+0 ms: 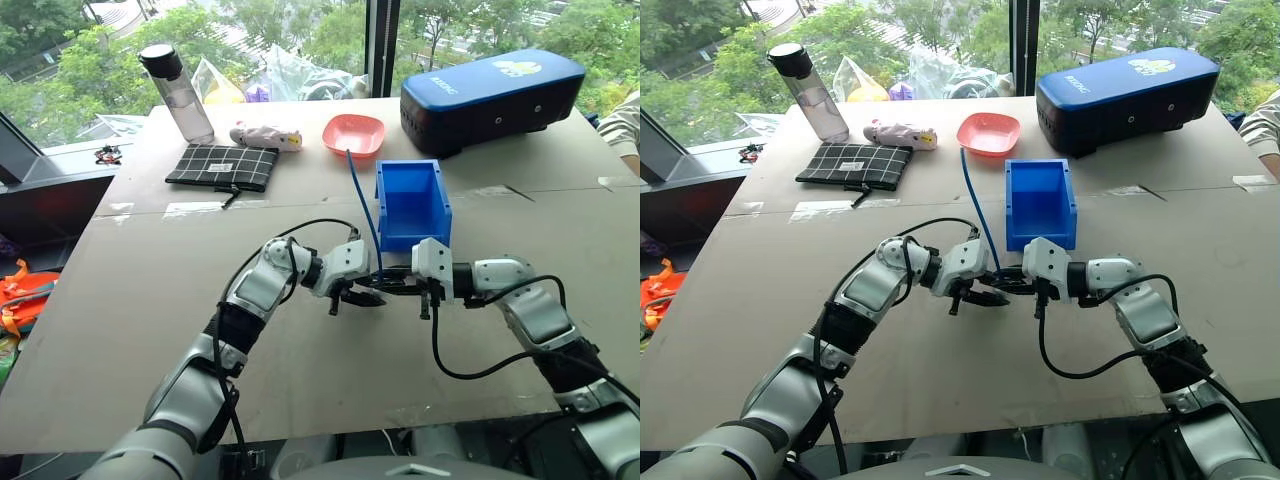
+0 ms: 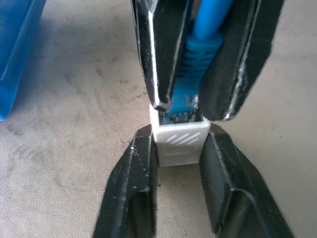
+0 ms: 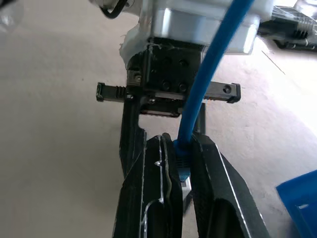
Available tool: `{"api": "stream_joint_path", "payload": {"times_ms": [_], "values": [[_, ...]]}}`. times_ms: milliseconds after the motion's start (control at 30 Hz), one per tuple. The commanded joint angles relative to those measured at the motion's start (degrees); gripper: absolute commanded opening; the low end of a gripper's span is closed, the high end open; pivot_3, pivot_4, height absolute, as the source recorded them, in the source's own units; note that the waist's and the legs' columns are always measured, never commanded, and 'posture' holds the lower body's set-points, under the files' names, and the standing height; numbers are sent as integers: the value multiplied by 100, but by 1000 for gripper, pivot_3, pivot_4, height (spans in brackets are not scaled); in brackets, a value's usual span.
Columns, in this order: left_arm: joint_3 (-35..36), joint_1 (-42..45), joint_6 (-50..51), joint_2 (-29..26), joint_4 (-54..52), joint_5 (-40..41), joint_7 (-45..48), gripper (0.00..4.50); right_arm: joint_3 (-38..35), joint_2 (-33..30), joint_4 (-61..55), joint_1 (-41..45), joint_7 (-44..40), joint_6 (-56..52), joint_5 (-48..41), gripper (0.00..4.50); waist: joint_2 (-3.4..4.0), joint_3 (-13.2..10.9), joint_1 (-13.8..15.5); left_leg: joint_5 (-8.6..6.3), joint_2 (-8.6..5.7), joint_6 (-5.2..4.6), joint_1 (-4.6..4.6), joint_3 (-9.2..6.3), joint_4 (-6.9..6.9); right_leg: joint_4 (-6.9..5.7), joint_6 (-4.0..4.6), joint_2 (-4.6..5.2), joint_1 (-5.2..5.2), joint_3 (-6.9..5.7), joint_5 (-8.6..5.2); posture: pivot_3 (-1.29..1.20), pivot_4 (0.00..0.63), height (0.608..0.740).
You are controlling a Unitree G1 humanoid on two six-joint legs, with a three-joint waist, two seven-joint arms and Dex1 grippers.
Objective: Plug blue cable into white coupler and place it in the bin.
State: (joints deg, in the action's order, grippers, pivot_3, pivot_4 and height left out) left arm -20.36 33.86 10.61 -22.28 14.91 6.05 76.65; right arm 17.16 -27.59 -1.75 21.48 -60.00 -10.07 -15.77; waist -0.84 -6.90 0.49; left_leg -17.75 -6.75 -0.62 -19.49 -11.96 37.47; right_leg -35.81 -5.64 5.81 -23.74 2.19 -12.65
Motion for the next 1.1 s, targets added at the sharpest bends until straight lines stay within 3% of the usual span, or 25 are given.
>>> {"api": "stream_joint_path", "payload": {"times_ms": [33,67,133,267,467,667,767,967,1000,1100], "values": [[498,-448,756,-284,-1238,653,-130,3279,-876,32,-723,-238,582,-933,-817,0,3,-3,0,0,0,0,-9,-1,0,0,0,1,-8,1,0,0,150,740],[629,-645,961,-400,-1555,763,-248,3833,-1196,52,-1023,-268,841,-1191,-1081,0,8,-7,5,0,-1,0,-13,-2,0,0,0,2,-13,2,0,0,150,740],[829,-997,1357,-586,-2140,989,-457,4462,-1691,-9,-1504,-287,1211,-1709,-1520,0,20,-15,-3,0,-2,0,-24,-2,-1,-3,1,2,-29,8,1,0,150,740],[1515,-1737,2011,-606,-3222,1507,-1308,4462,-2503,-457,-1821,126,1767,-3176,-2497,0,33,-25,30,0,-3,0,-24,5,-4,-1,2,3,-29,15,2,0,150,740],[2144,-2316,2172,-174,-4155,2008,-2436,4462,-2514,-123,167,1734,2906,-4097,-2078,0,30,-24,19,0,0,-1,-18,23,-4,-3,8,5,-23,19,5,0,150,740],[2139,-2576,2271,-99,-4599,2124,-3052,4462,-2084,193,2030,2920,2680,-3917,-1526,0,30,-25,12,0,1,-1,-27,45,-10,5,9,6,-40,31,5,0,150,740],[2004,-2705,2153,-81,-4627,2024,-3262,4500,-1905,165,2579,3137,2431,-3834,-1283,1127,30,-24,24,0,1,-1,-28,51,-10,6,9,6,-40,29,6,0,150,740],[1925,-2996,1943,-127,-4732,2070,-3419,4500,-1973,-227,2225,2934,2255,-3518,-958,4181,31,-25,41,0,-1,-1,-30,50,-9,6,9,8,-40,28,6,0,150,740],[1938,-3025,1912,-152,-4730,2085,-3407,4500,-2025,-368,1912,2719,2132,-3375,-966,4444,30,-24,43,0,-2,-1,-32,51,-9,6,9,9,-39,26,5,0,150,740],[2051,-3122,1880,-313,-4730,2198,-3287,4500,-2408,-959,364,1501,1220,-2566,-1229,4444,29,-24,55,0,-2,-1,-36,50,-9,14,9,9,-38,18,5,0,150,740]]}}
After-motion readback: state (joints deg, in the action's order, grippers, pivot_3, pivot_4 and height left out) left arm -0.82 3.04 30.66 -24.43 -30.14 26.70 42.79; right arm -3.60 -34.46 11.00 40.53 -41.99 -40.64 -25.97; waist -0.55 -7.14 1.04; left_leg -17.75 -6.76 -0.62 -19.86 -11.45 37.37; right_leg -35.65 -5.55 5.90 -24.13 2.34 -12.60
